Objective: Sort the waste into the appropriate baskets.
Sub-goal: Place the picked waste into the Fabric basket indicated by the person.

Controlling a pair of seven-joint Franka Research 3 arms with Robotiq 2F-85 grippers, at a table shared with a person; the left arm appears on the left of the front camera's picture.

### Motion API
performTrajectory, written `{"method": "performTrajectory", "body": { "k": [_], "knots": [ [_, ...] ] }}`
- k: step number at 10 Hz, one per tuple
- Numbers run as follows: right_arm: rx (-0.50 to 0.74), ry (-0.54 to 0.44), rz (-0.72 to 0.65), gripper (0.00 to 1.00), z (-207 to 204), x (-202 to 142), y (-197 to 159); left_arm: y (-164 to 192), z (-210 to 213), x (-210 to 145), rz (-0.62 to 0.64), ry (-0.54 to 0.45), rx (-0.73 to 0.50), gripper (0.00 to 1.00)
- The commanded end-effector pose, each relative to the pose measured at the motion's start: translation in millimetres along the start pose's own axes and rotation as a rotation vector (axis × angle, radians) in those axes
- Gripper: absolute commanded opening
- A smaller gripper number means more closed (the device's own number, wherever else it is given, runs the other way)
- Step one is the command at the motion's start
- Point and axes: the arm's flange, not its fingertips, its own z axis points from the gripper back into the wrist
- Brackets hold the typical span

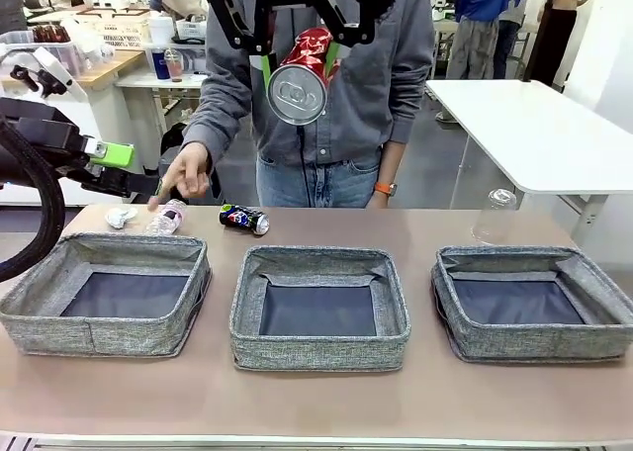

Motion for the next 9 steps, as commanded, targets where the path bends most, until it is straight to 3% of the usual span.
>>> {"method": "performTrajectory", "body": {
  "k": [1, 9],
  "knots": [
    [-0.001, -0.008, -0.014, 0.48, 1.7, -2.4, 0.1, -0.3, -2.2, 0.5, -0.02, -0.015, -0.016, 1.0],
    [-0.001, -0.008, -0.014, 0.48, 1.7, -2.4, 0.1, -0.3, -2.2, 0.5, -0.02, -0.015, -0.016, 1.0]
  ]
}}
